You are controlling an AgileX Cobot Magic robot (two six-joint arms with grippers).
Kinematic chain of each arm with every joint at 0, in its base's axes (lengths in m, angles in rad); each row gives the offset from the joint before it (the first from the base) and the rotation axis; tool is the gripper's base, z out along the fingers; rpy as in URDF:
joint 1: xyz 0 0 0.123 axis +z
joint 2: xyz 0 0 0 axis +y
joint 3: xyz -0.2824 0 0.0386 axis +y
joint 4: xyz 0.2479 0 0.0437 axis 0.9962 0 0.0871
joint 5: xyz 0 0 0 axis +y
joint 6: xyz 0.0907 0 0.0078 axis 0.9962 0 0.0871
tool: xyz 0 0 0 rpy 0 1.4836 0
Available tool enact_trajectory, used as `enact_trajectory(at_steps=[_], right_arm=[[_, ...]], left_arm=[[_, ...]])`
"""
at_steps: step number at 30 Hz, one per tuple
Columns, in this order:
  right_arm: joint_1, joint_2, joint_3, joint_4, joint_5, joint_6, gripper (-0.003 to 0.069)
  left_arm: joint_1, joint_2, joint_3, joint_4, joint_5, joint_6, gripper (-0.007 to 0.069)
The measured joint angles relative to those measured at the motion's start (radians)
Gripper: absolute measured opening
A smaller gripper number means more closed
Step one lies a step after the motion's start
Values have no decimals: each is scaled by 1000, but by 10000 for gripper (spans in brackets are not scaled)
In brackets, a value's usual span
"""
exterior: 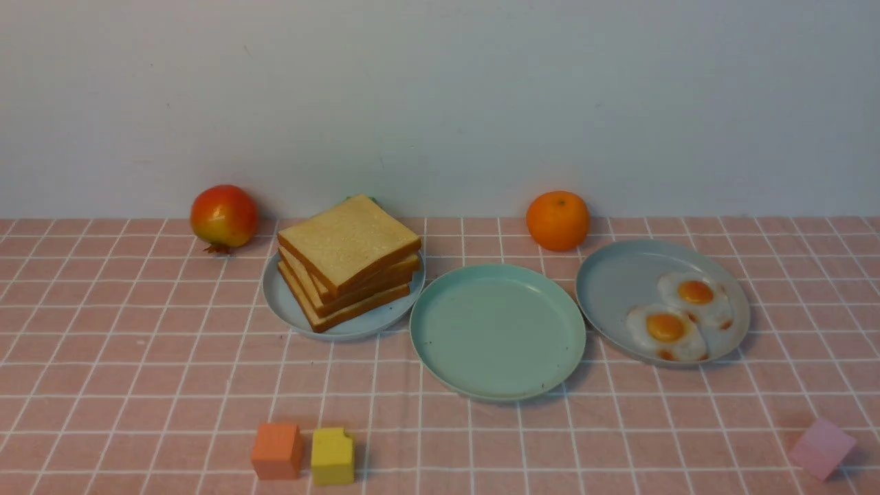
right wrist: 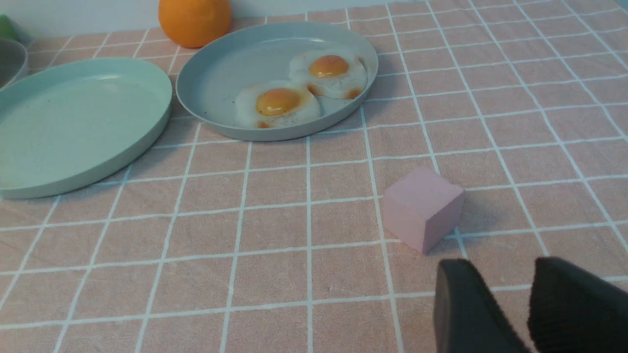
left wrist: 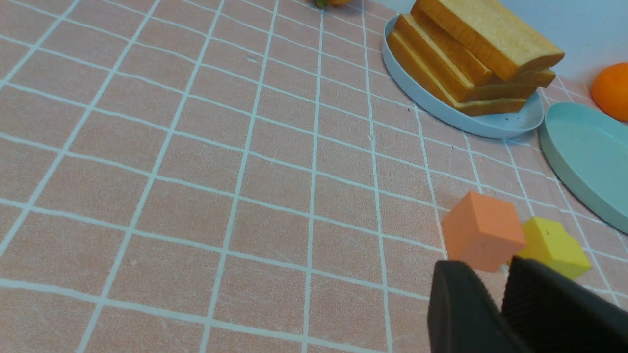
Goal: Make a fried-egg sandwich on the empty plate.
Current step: Use the left arm to grab a slice of bread
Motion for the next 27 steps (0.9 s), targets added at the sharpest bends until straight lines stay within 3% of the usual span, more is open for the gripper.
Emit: enact_trajectory(at_steps=[27], right_arm=[[0, 0, 0, 0, 0, 0, 240]], left_arm=[[0, 0, 0, 0, 0, 0, 212]])
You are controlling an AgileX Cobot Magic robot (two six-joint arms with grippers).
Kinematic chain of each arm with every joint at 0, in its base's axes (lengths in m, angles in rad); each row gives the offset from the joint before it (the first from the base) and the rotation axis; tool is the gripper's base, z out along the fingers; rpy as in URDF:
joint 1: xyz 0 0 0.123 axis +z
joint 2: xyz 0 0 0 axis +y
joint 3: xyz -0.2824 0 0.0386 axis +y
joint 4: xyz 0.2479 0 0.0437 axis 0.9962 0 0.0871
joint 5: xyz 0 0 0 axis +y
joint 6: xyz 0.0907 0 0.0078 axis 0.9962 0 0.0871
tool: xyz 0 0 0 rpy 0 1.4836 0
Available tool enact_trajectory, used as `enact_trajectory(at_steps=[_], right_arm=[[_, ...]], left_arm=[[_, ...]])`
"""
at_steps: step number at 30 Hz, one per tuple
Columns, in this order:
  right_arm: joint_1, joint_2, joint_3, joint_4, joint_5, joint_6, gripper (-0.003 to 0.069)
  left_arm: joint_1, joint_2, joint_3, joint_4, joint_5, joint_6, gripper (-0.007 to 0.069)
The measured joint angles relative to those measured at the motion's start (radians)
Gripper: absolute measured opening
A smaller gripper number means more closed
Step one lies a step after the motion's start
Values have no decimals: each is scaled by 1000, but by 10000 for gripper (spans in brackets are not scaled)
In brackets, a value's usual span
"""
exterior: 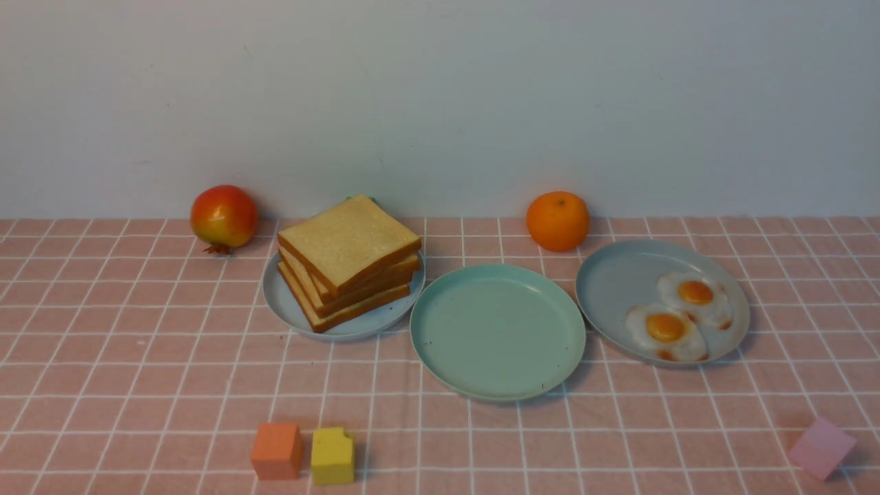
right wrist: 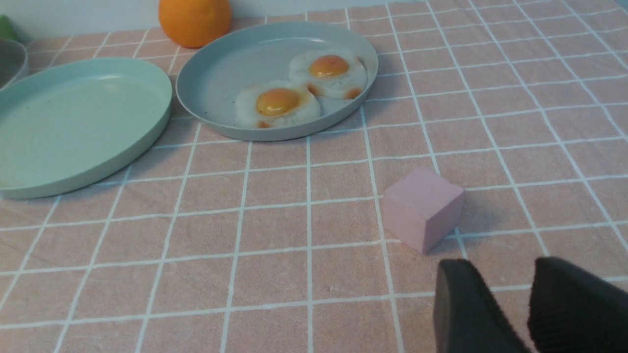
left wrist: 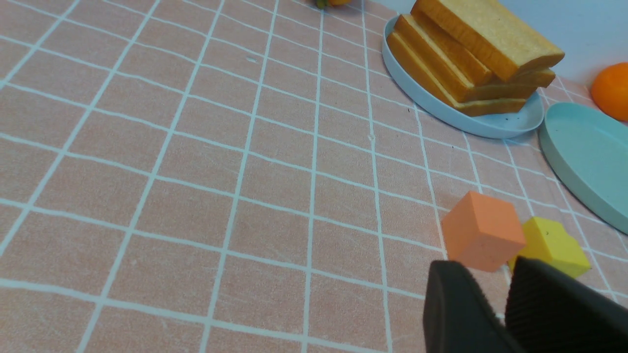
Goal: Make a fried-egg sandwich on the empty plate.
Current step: Use the left arm to grab a slice of bread
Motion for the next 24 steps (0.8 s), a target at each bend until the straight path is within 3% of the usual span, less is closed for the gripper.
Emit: enact_trajectory(at_steps=[6, 10, 14, 17, 22, 24], right_arm=[[0, 0, 0, 0, 0, 0, 240], [0, 0, 0, 0, 0, 0, 240], [0, 0, 0, 0, 0, 0, 240], [0, 0, 0, 0, 0, 0, 240], [0, 0, 0, 0, 0, 0, 240], [0, 0, 0, 0, 0, 0, 240]], left_arm=[[0, 0, 6, -52, -61, -33, 219], [0, 0, 9, -285, -194, -146, 220], [0, 0, 9, -458, -317, -188, 222], [0, 0, 9, -516, -360, -194, 222], [0, 14, -77, -579, -182, -166, 206], [0, 126, -202, -553, -21, -44, 160]])
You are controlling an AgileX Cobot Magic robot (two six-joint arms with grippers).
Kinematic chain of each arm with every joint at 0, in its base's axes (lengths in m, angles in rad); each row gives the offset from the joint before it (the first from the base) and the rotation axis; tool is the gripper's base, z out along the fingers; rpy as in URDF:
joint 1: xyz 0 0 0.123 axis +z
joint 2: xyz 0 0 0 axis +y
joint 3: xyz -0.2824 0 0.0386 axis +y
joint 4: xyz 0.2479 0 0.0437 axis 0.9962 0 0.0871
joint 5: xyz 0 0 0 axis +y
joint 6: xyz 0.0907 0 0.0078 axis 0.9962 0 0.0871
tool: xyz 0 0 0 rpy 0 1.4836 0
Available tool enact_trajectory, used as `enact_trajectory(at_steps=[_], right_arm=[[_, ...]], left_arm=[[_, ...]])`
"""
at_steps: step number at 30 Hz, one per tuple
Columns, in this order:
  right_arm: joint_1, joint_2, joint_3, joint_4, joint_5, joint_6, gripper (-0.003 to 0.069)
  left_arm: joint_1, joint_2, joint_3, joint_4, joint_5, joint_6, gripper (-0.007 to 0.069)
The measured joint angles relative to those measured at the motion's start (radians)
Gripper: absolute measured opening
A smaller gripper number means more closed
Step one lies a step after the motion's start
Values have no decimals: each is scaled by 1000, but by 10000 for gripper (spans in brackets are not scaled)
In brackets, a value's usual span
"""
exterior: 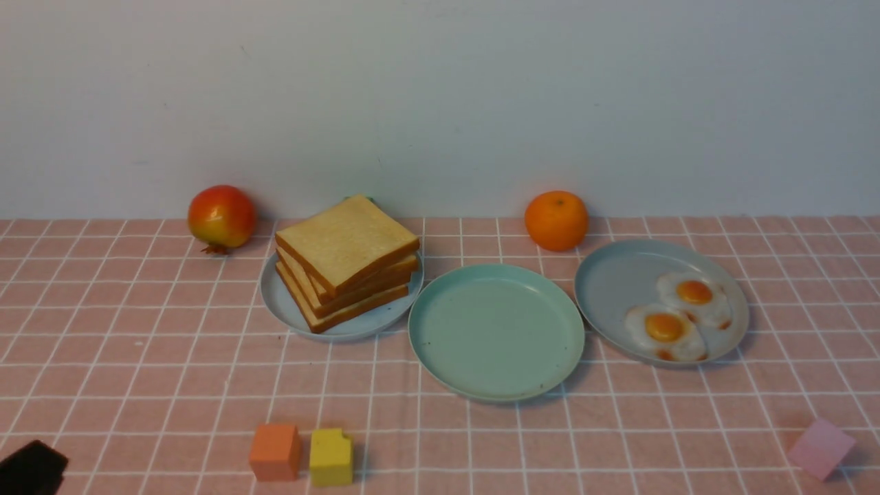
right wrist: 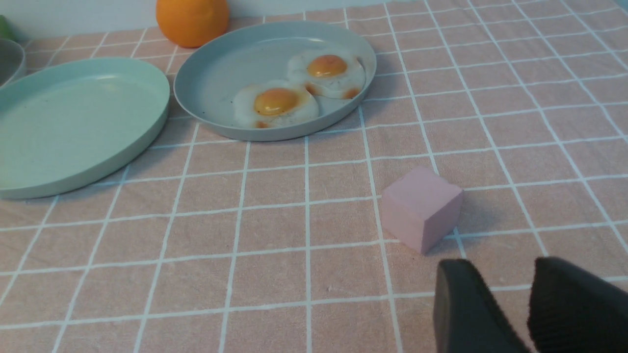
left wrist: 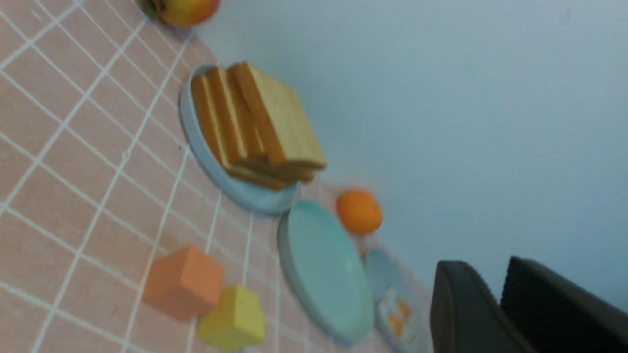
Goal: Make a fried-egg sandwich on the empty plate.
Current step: Use the left arm to grab a slice of bread
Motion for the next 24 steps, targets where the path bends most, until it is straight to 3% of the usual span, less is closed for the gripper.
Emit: enact_trajectory(at_steps=[4, 5, 6, 9, 13, 20, 24], right_arm=[[0, 0, 0, 0, 0, 0, 240], [0, 0, 0, 0, 0, 0, 240], [0, 0, 0, 0, 0, 0, 240], [0, 0, 0, 0, 0, 0, 240], [0, 0, 0, 0, 0, 0, 240], [0, 0, 0, 0, 0, 0, 240], [0, 0, 0, 0, 0, 0, 240]], left_arm=[[0, 305, -228, 71, 252, 249, 64], [0, 305, -228, 75, 252, 260, 59], [0, 474, -352, 107, 382, 350, 24], [-12, 664, -506, 145, 519, 413, 13], [-109, 902, -681, 189, 611, 424, 13], [-442, 1243, -941, 389, 549, 419, 13], [-478, 1361, -1107, 449, 572, 407, 13]])
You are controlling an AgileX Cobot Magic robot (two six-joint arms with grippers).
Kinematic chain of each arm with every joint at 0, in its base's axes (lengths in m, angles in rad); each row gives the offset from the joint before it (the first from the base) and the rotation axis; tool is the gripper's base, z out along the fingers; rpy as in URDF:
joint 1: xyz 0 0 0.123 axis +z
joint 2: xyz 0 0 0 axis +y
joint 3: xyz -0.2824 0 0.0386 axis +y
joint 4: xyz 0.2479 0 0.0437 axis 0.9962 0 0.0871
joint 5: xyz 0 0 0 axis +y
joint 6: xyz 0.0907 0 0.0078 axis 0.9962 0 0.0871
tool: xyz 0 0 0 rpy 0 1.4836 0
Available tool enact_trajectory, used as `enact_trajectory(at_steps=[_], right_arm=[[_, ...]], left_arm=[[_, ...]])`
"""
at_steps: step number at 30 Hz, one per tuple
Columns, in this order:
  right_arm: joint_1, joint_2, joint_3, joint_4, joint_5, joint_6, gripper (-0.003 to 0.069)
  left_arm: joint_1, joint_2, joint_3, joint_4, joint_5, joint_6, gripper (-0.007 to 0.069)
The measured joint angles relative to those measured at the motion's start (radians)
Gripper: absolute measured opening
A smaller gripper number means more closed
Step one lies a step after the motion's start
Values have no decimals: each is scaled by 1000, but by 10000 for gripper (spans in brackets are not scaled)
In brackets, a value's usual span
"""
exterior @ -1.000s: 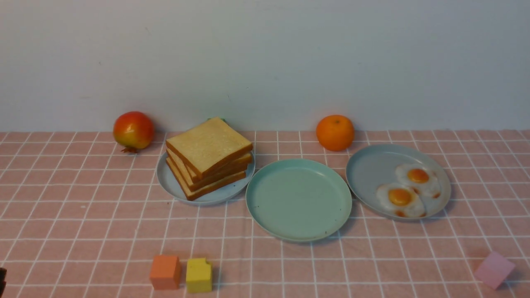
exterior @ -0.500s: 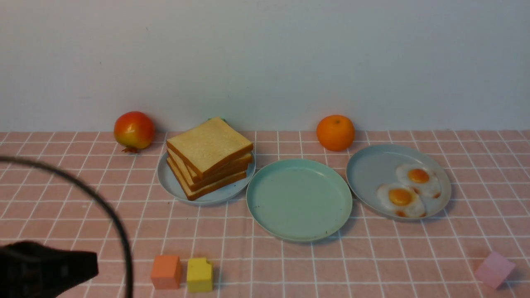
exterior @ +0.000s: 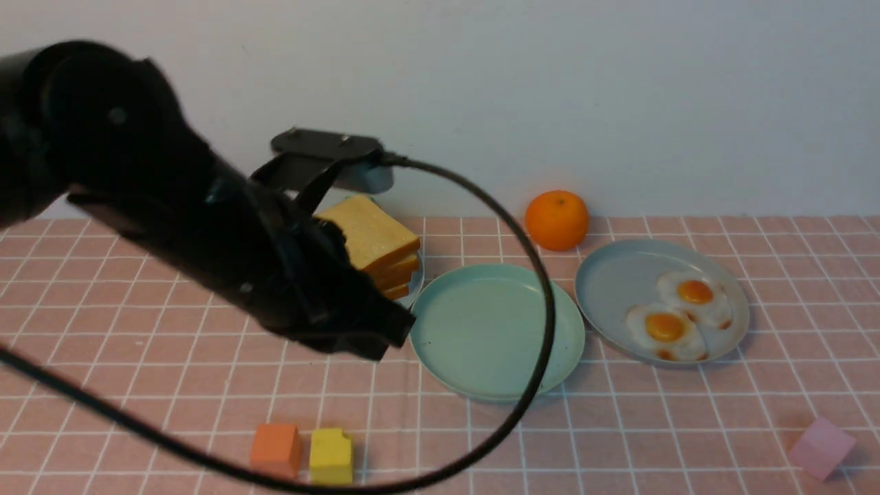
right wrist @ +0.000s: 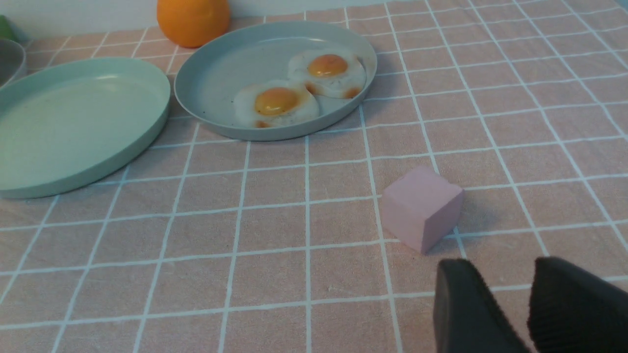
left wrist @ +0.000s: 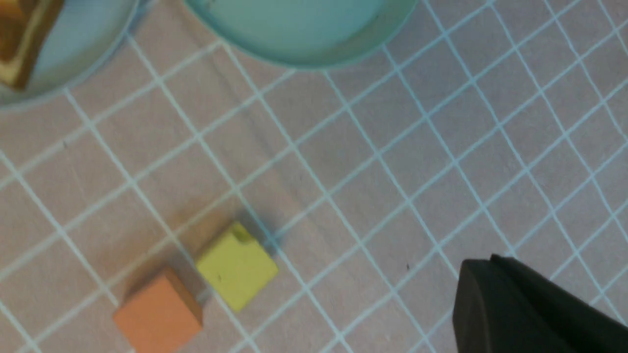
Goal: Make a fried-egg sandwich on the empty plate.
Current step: Use the left arm to grab a slice of bread
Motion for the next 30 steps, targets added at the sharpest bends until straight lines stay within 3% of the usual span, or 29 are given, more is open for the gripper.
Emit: enact_trajectory(at_steps=[6, 10, 13, 15, 17, 20, 21, 22, 24, 26, 30], right_arm=[[0, 0, 5, 134, -89, 73, 240], [0, 0, 5, 272, -327, 133, 240], [5, 0, -25, 339, -354, 182, 237], [28, 23, -115, 337, -250, 182, 217], [66, 104, -288, 311, -21, 149, 167], [97, 203, -465, 294, 190, 96, 109], [130, 352, -636, 272, 450, 20, 56], [130, 352, -667, 269, 472, 13, 47], [145, 495, -826, 257, 695, -81, 10], [159, 570, -908, 256, 800, -130, 7], [236, 650, -983, 263, 849, -172, 7]], left_arm=[[31, 87, -154, 103, 38, -16, 13], [55, 123, -169, 149, 57, -53, 13], [56, 144, -170, 184, 57, -63, 13], [56, 163, -175, 212, 51, -81, 13], [55, 192, -193, 241, 51, -105, 13], [57, 239, -229, 254, 52, -111, 13], [61, 291, -280, 255, 52, -114, 13], [63, 302, -291, 255, 52, -114, 13], [67, 367, -355, 255, 52, -115, 13], [74, 423, -414, 258, 53, -115, 13], [87, 543, -520, 301, 51, -113, 13]])
